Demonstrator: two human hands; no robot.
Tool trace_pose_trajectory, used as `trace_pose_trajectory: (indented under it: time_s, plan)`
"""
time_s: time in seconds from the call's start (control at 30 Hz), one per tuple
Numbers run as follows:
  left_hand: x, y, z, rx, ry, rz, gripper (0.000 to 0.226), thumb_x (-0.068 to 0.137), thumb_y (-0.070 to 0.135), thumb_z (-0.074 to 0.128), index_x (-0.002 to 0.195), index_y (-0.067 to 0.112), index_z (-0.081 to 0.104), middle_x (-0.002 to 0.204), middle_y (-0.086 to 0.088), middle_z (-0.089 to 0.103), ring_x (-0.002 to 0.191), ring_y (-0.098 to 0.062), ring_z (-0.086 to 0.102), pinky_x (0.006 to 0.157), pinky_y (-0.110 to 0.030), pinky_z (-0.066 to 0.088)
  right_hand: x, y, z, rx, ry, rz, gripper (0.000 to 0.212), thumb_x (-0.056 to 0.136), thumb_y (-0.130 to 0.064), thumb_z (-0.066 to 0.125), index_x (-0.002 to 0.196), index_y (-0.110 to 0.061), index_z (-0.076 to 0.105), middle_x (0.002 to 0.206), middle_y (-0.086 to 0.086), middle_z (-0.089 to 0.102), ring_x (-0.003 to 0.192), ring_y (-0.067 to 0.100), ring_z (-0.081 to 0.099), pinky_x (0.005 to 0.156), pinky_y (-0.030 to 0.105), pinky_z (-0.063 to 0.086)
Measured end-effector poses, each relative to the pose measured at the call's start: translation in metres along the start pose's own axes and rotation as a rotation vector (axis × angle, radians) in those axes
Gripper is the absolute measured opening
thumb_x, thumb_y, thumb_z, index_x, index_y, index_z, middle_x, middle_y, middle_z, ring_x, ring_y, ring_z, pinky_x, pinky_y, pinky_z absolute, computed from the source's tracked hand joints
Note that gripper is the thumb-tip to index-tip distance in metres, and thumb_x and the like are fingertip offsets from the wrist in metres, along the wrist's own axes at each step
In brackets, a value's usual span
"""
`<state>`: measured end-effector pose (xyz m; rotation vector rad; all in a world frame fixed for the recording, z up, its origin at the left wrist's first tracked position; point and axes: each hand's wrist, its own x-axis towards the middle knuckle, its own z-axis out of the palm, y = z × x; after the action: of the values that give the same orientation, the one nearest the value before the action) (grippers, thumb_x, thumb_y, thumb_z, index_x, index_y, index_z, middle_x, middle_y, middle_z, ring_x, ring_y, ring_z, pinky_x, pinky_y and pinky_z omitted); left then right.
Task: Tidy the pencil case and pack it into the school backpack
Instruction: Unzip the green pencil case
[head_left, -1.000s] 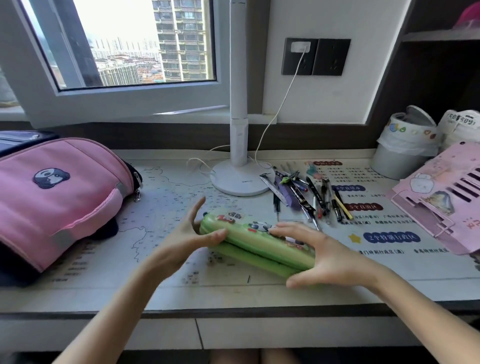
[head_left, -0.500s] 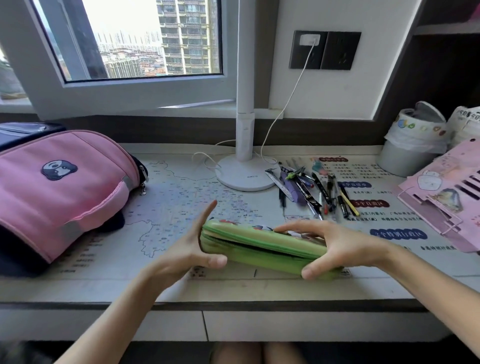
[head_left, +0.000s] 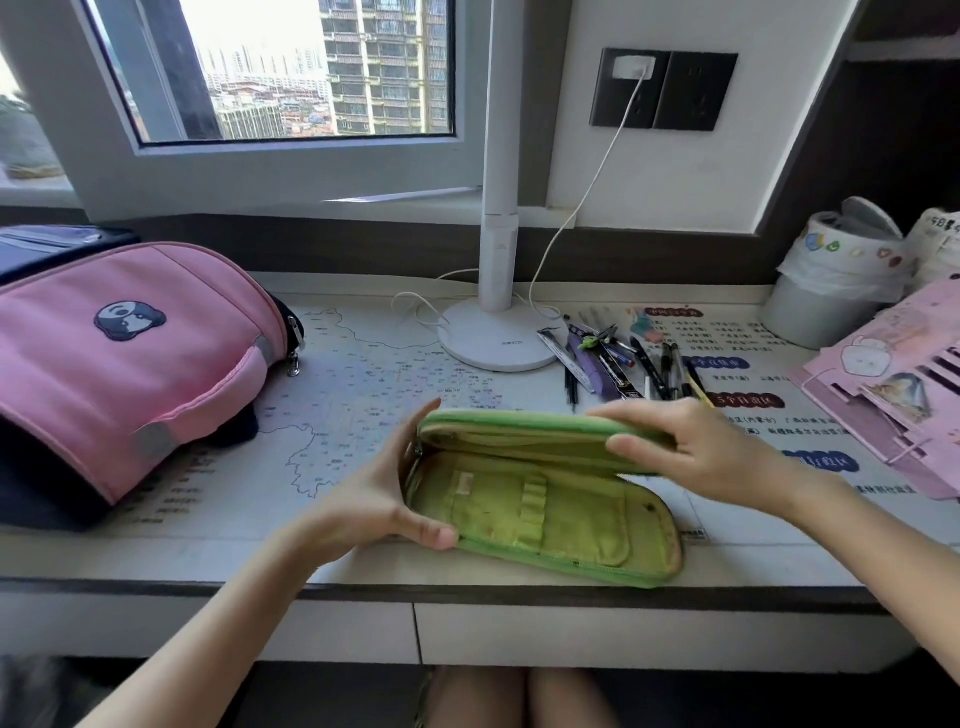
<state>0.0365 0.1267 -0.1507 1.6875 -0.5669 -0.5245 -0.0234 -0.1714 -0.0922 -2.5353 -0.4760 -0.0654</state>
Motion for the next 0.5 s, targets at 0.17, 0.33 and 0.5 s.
trace_pose_trajectory:
  time_s: [0.17,0.33,0.5]
  plan:
    - [-0.005,-0.005,0.005,0.053,-0.013,0.028,0.126,0.044,0.016,0.088,0.138,0.045,0.011,0.142,0.009,0.037,0.129,0.0,0.037,0.112,-0.032,0.026,0.024,0.017,-0.001,-0.009,0.218,0.143,0.043,0.083,-0.06,0.039,0.114,-0.039,0.061,0.09,-0.008,0.071,0.075,0.01,0.064,0.07,0.031,0.05]
    - [-0.008,-0.011,0.006,0.115,0.007,-0.008,0.129,0.045,0.021,0.089,0.136,0.054,0.003,0.139,0.013,0.035,0.126,0.008,0.035,0.105,-0.015,0.029,0.064,0.044,0.024,-0.17,0.312,0.381,0.038,0.093,-0.053,0.037,0.112,-0.031,0.061,0.095,0.005,0.072,0.083,0.025,0.064,0.071,0.033,0.05]
    - [-0.012,-0.011,0.01,0.233,0.107,-0.05,0.128,0.04,0.033,0.088,0.138,0.046,0.005,0.125,0.023,0.041,0.118,0.003,0.043,0.1,-0.014,0.035,0.09,0.057,0.048,-0.235,0.311,0.505,0.036,0.094,-0.05,0.041,0.1,-0.025,0.067,0.087,0.003,0.071,0.084,0.025,0.062,0.074,0.031,0.043]
